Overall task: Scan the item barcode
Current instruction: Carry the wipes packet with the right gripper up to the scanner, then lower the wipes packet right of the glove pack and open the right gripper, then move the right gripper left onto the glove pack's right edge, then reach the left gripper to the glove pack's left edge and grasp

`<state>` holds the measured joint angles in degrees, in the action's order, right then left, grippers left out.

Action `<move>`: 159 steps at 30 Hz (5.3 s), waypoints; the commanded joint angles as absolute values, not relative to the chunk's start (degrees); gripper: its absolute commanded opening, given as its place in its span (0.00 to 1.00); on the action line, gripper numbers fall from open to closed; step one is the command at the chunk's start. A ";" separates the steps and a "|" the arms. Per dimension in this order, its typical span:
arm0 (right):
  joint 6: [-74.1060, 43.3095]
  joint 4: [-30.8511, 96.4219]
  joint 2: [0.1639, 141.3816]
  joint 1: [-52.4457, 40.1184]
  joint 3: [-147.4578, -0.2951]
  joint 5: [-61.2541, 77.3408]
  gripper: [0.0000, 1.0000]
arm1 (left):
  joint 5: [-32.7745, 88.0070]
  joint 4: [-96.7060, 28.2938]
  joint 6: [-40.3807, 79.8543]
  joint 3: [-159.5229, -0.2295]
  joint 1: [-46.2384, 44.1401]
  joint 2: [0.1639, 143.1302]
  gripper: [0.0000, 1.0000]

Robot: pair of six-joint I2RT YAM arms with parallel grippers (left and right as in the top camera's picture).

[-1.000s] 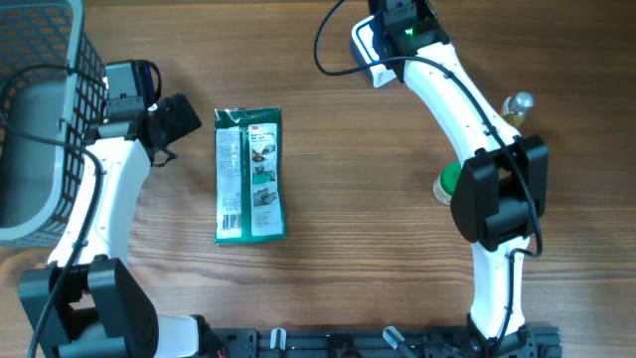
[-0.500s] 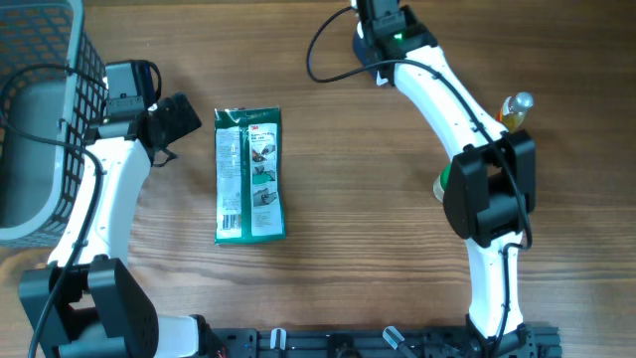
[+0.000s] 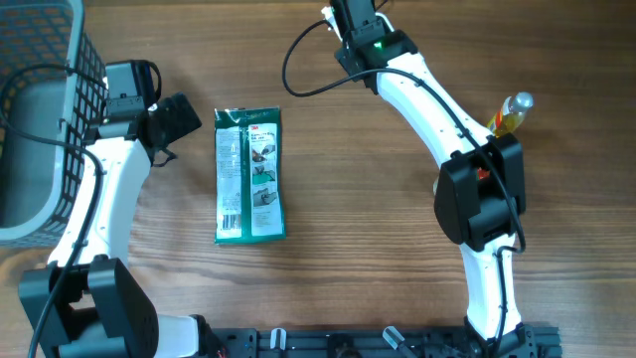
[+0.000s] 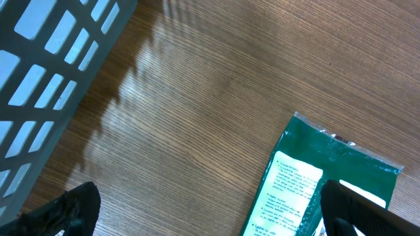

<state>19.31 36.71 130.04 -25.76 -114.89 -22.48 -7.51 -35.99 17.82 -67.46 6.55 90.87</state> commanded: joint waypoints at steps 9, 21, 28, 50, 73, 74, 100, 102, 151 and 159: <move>5.56 51.55 109.65 -26.11 -114.69 -11.73 0.04 | -8.01 -35.77 17.10 -67.88 6.83 91.02 1.00; 4.27 91.29 104.55 -24.56 -104.60 19.79 0.04 | -8.01 -35.77 17.10 -67.88 6.83 91.02 1.00; -2.42 78.56 104.57 -24.51 -83.00 15.88 0.05 | -8.01 -35.77 17.10 -67.88 6.83 91.02 1.00; -27.42 53.82 104.60 -24.51 -68.88 -3.40 0.87 | -8.01 -35.77 17.10 -67.88 6.83 91.02 1.00; -30.55 44.34 104.60 -27.49 -68.88 18.50 0.83 | -8.01 -35.77 17.10 -67.88 6.83 91.02 1.00; -31.59 44.66 104.60 -28.62 -68.88 18.52 0.83 | -8.01 -35.77 17.10 -67.88 6.83 91.02 1.00; -34.92 53.34 104.60 -32.49 -60.58 -0.75 0.49 | -8.01 -35.77 17.10 -67.88 6.83 91.02 1.00; -34.87 53.10 104.60 -30.50 -60.58 -1.10 0.49 | -8.01 -35.77 17.10 -67.88 6.83 91.02 1.00; -33.19 21.54 108.01 -44.25 -62.11 8.75 0.76 | -7.99 -34.48 17.10 -67.88 6.83 91.02 1.00; -33.01 22.57 108.03 -44.25 -62.11 8.75 0.77 | -2.70 -38.33 17.10 -67.88 6.83 91.00 1.00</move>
<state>-32.34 22.31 106.89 -44.01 -62.96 10.00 -7.20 -35.09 17.85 -67.48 6.55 90.87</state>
